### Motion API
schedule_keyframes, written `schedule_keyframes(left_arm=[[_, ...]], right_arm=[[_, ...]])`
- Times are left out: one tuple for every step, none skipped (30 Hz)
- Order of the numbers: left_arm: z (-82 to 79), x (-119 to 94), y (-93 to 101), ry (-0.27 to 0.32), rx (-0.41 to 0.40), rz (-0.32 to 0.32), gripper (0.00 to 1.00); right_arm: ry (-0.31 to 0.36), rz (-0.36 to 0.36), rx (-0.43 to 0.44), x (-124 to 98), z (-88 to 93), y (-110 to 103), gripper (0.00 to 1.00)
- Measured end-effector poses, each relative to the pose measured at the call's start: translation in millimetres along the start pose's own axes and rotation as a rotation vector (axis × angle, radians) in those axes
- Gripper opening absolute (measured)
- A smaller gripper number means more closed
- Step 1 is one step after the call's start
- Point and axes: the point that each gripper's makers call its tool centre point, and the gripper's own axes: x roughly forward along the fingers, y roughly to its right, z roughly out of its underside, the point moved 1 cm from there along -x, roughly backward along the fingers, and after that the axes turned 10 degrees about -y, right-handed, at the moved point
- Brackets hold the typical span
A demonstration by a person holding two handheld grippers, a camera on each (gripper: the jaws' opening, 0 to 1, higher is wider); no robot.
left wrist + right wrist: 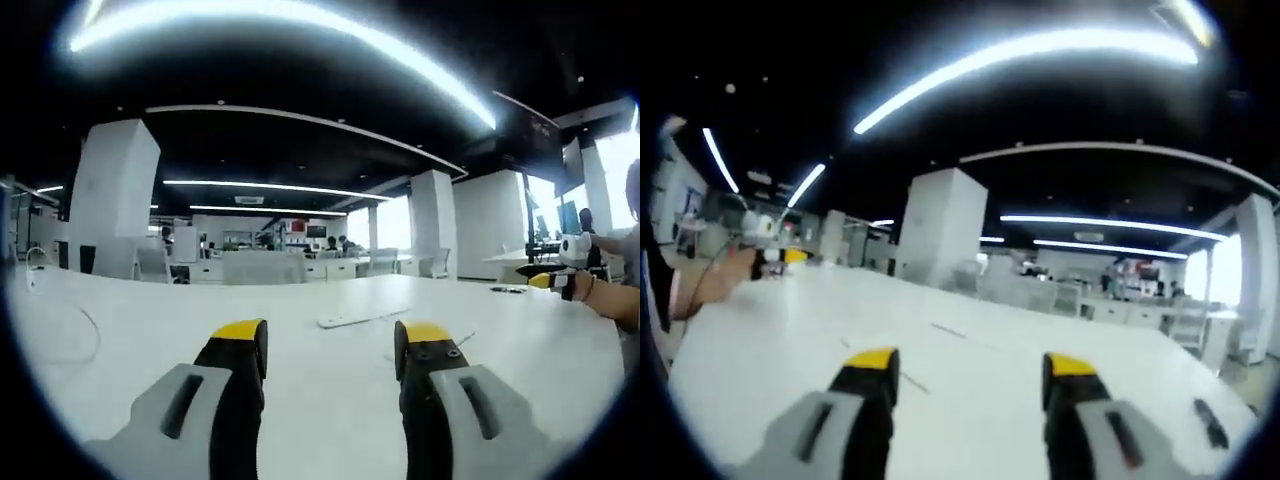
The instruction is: Locate the socket holder cover, grip the socket holder cover, clip it into the socket holder slot.
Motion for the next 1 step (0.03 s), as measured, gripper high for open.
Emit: schedule_keyframes(left_arm=[[-0.1, 0.0, -0.1, 0.0, -0.001, 0.0, 0.51]], right_arm=[[-0.001, 0.0, 0.0, 0.0, 0.2, 0.2, 0.59]])
